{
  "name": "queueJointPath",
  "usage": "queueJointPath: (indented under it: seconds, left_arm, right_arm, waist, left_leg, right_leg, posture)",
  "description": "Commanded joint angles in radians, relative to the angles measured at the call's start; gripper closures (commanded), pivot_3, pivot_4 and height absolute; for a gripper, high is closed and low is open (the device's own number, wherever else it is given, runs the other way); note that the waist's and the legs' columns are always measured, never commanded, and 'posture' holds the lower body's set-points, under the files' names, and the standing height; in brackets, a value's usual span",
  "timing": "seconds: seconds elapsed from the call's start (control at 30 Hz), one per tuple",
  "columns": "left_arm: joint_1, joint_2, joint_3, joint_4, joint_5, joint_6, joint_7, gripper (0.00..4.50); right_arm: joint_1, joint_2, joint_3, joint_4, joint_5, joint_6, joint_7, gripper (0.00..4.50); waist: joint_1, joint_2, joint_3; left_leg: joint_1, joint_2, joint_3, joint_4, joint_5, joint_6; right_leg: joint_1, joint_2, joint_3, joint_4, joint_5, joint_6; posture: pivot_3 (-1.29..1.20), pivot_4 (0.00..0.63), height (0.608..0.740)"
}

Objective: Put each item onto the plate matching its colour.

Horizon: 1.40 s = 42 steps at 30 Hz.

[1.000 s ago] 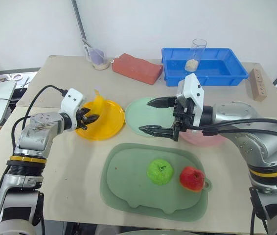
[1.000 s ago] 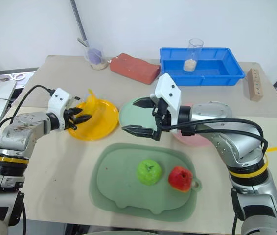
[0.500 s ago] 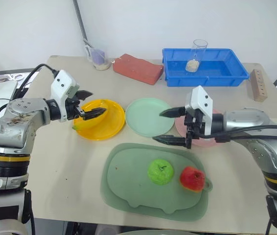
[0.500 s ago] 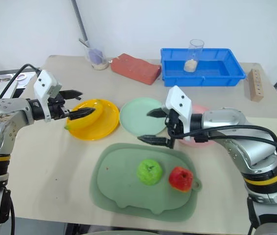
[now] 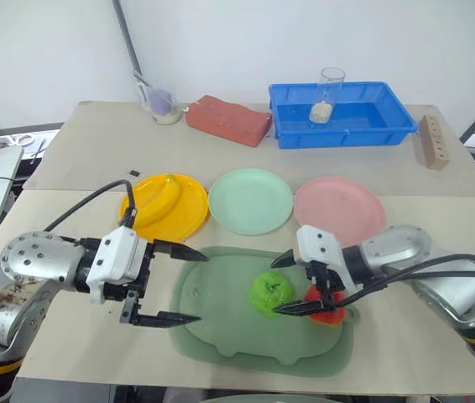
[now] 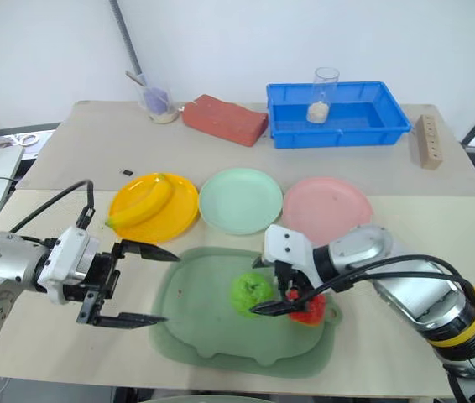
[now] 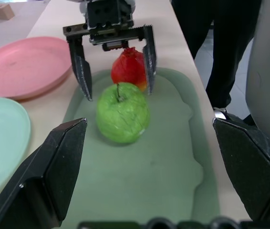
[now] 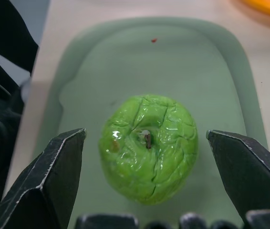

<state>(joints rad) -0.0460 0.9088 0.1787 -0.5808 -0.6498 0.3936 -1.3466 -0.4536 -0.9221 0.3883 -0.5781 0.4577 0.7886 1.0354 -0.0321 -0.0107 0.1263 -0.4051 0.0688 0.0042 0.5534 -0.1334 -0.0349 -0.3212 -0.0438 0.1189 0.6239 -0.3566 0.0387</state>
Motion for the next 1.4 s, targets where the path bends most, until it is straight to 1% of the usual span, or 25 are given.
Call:
queueJointPath:
  seconds: [0.03, 0.1, 0.17, 0.2, 0.23, 0.27, 0.33, 0.37, 0.47, 0.53, 0.6, 0.7, 0.83, 0.9, 1.0, 1.07, 1.13, 1.17, 1.27, 1.33, 1.4]
  left_arm:
    - [0.009, 0.006, 0.027, -0.029, -0.003, -0.027, 0.025, 0.02]
    - [0.012, 0.007, 0.024, -0.029, -0.002, -0.033, 0.035, 0.02]
    - [0.014, 0.008, 0.021, -0.031, -0.003, -0.035, 0.044, 0.02]
    - [0.016, 0.009, 0.020, -0.034, -0.003, -0.036, 0.049, 0.00]
    - [0.017, 0.009, 0.018, -0.036, -0.002, -0.038, 0.053, 0.00]
    - [0.017, 0.006, 0.018, -0.037, 0.000, -0.039, 0.060, 0.00]
    - [0.017, 0.003, 0.016, -0.039, 0.002, -0.038, 0.075, 0.00]
    - [0.018, 0.001, 0.016, -0.041, 0.002, -0.038, 0.082, 0.00]
    - [0.020, 0.000, 0.016, -0.046, -0.003, -0.032, 0.101, 0.00]
    - [-0.012, -0.015, 0.018, -0.006, -0.009, 0.016, 0.172, 0.00]
    - [-0.067, -0.044, 0.019, 0.049, -0.026, 0.086, 0.267, 0.00]
    - [-0.162, -0.115, 0.019, 0.099, -0.057, 0.183, 0.420, 0.00]
    - [-0.198, -0.186, 0.008, 0.095, -0.062, 0.229, 0.527, 0.00]
    - [-0.191, -0.211, -0.007, 0.086, -0.050, 0.224, 0.551, 0.00]
    - [-0.189, -0.225, -0.029, 0.081, -0.031, 0.204, 0.553, 0.00]
    - [-0.193, -0.231, -0.031, 0.084, -0.026, 0.197, 0.560, 0.00]
    - [-0.189, -0.232, -0.025, 0.085, -0.028, 0.197, 0.565, 0.00]
    - [-0.183, -0.231, -0.023, 0.083, -0.027, 0.196, 0.564, 0.00]
    - [-0.169, -0.231, -0.021, 0.078, -0.030, 0.197, 0.566, 0.00]
    - [-0.156, -0.230, -0.024, 0.076, -0.032, 0.196, 0.558, 0.00]
    - [-0.156, -0.228, -0.032, 0.074, -0.033, 0.192, 0.548, 0.00]
  right_arm:
    - [-0.016, 0.000, 0.018, 0.000, -0.056, -0.044, 0.015, 0.00]
    - [-0.018, 0.005, 0.024, 0.006, -0.067, -0.040, 0.023, 0.00]
    - [-0.020, 0.010, 0.028, 0.012, -0.074, -0.038, 0.031, 0.00]
    - [-0.020, 0.013, 0.029, 0.014, -0.075, -0.037, 0.036, 0.52]
    - [-0.019, 0.015, 0.027, 0.016, -0.074, -0.037, 0.042, 0.76]
    - [-0.018, 0.016, 0.025, 0.019, -0.070, -0.038, 0.052, 1.15]
    - [-0.020, 0.022, 0.016, 0.028, -0.066, -0.040, 0.063, 1.71]
    - [-0.023, 0.025, 0.008, 0.032, -0.062, -0.039, 0.067, 1.91]
    - [-0.057, 0.042, -0.032, 0.051, -0.028, -0.016, 0.080, 2.07]
    - [-0.127, 0.094, -0.096, 0.125, 0.022, 0.039, 0.051, 2.07]
    - [-0.200, 0.149, -0.139, 0.227, 0.025, 0.062, 0.007, 2.07]
    - [-0.313, 0.226, -0.137, 0.444, -0.091, -0.026, -0.085, 2.07]
    - [-0.415, 0.312, -0.107, 0.676, -0.209, -0.155, -0.140, 2.07]
    - [-0.456, 0.356, -0.081, 0.803, -0.268, -0.232, -0.149, 2.07]
    - [-0.494, 0.403, -0.069, 0.939, -0.316, -0.306, -0.135, 2.07]
    - [-0.511, 0.419, -0.070, 1.001, -0.336, -0.342, -0.123, 1.05]
    - [-0.523, 0.426, -0.086, 1.027, -0.339, -0.360, -0.109, 0.47]
    - [-0.527, 0.423, -0.097, 1.026, -0.337, -0.362, -0.101, 0.11]
    - [-0.526, 0.405, -0.133, 0.986, -0.320, -0.346, -0.081, 0.05]
    - [-0.508, 0.378, -0.166, 0.910, -0.298, -0.311, -0.061, 0.05]
    - [-0.472, 0.328, -0.200, 0.790, -0.259, -0.238, -0.028, 0.05]
  waist:
    - [0.003, 0.000, 0.000]
    - [0.005, 0.000, 0.000]
    - [0.005, 0.000, 0.000]
    - [0.005, 0.000, 0.000]
    - [0.004, 0.000, 0.000]
    - [0.004, 0.000, 0.000]
    - [0.005, 0.000, 0.000]
    - [0.005, 0.000, 0.000]
    - [0.004, 0.000, 0.000]
    - [0.003, 0.000, 0.000]
    - [0.001, -0.001, 0.001]
    - [0.004, 0.000, 0.000]
    - [0.005, -0.001, 0.000]
    - [0.004, -0.001, 0.000]
    - [0.002, 0.000, 0.000]
    - [0.002, 0.000, 0.000]
    - [0.003, 0.000, 0.000]
    - [0.004, 0.000, 0.000]
    - [0.003, 0.000, 0.000]
    - [0.004, 0.001, 0.000]
    - [0.007, 0.002, 0.000]
  left_leg:
    - [0.000, 0.000, 0.000, 0.000, 0.000, 0.000]
    - [0.000, 0.000, 0.000, 0.000, 0.000, 0.000]
    - [0.000, 0.000, 0.001, 0.000, 0.000, 0.000]
    - [0.000, 0.000, 0.001, 0.000, 0.000, 0.000]
    - [0.000, 0.000, 0.001, 0.000, 0.000, 0.000]
    - [0.000, 0.000, 0.001, 0.000, 0.000, 0.000]
    - [0.000, 0.000, 0.001, 0.000, 0.000, 0.000]
    - [0.000, 0.000, 0.001, 0.000, 0.000, 0.000]
    - [0.000, 0.000, 0.001, 0.000, 0.000, 0.000]
    - [0.000, 0.000, 0.001, 0.000, 0.000, 0.000]
    - [0.001, 0.000, 0.000, 0.000, 0.000, 0.000]
    - [0.001, 0.000, -0.001, 0.001, 0.000, 0.000]
    - [-0.001, -0.001, -0.001, 0.002, 0.000, 0.001]
    - [-0.001, -0.001, 0.000, 0.001, -0.001, 0.002]
    - [0.000, 0.000, -0.001, 0.001, -0.001, 0.002]
    - [0.001, 0.000, -0.001, 0.001, -0.001, 0.002]
    - [0.001, -0.001, -0.001, 0.002, -0.001, 0.002]
    - [0.001, -0.001, -0.001, 0.002, -0.001, 0.002]
    - [0.001, -0.001, -0.001, 0.002, -0.001, 0.002]
    - [0.001, -0.001, -0.001, 0.001, -0.001, 0.002]
    - [0.000, -0.001, -0.001, 0.001, -0.001, 0.002]
  right_leg:
    - [0.000, 0.000, 0.000, 0.000, -0.002, -0.003]
    - [0.000, 0.000, 0.000, 0.000, -0.003, -0.005]
    - [0.000, 0.000, 0.000, 0.000, -0.002, -0.003]
    - [0.000, 0.000, 0.000, 0.000, 0.000, 0.000]
    - [0.000, 0.000, 0.000, 0.000, 0.000, 0.001]
    - [0.000, 0.000, 0.000, 0.000, 0.000, 0.001]
    - [0.000, 0.000, 0.000, 0.000, 0.000, 0.001]
    - [0.000, 0.000, 0.000, 0.000, 0.000, 0.001]
    - [0.000, 0.000, 0.000, 0.000, 0.001, 0.001]
    - [0.000, 0.000, 0.000, 0.000, 0.001, 0.001]
    - [0.000, 0.000, 0.000, 0.001, 0.001, 0.001]
    - [0.000, 0.002, 0.000, 0.002, 0.001, 0.001]
    - [0.000, 0.002, 0.000, 0.001, 0.002, 0.002]
    - [0.000, 0.002, 0.001, 0.001, 0.002, 0.003]
    - [0.002, 0.003, 0.001, 0.003, 0.002, 0.003]
    - [0.002, 0.003, 0.001, 0.003, 0.002, 0.002]
    - [0.002, 0.003, 0.000, 0.003, 0.002, 0.002]
    - [0.002, 0.003, 0.000, 0.003, 0.002, 0.002]
    - [0.002, 0.003, 0.000, 0.003, 0.002, 0.002]
    - [0.002, 0.003, 0.000, 0.003, 0.002, 0.002]
    - [0.002, 0.003, 0.000, 0.003, 0.002, 0.002]
  posture:
    - [0.00, 0.150, 0.740]
    - [0.00, 0.150, 0.740]
    - [0.00, 0.150, 0.740]
    - [0.00, 0.150, 0.740]
    - [0.00, 0.150, 0.740]
    - [0.00, 0.150, 0.740]
    - [0.00, 0.150, 0.740]
    - [0.00, 0.150, 0.740]
    - [0.00, 0.150, 0.740]
    - [0.00, 0.150, 0.740]
    - [0.00, 0.150, 0.740]
    - [0.00, 0.150, 0.740]
    - [0.00, 0.150, 0.740]
    - [0.00, 0.150, 0.740]
    - [0.00, 0.150, 0.740]
    - [0.00, 0.150, 0.740]
    - [0.00, 0.150, 0.740]
    - [0.00, 0.150, 0.740]
    - [0.00, 0.150, 0.740]
    - [0.00, 0.150, 0.740]
    - [0.00, 0.150, 0.740]
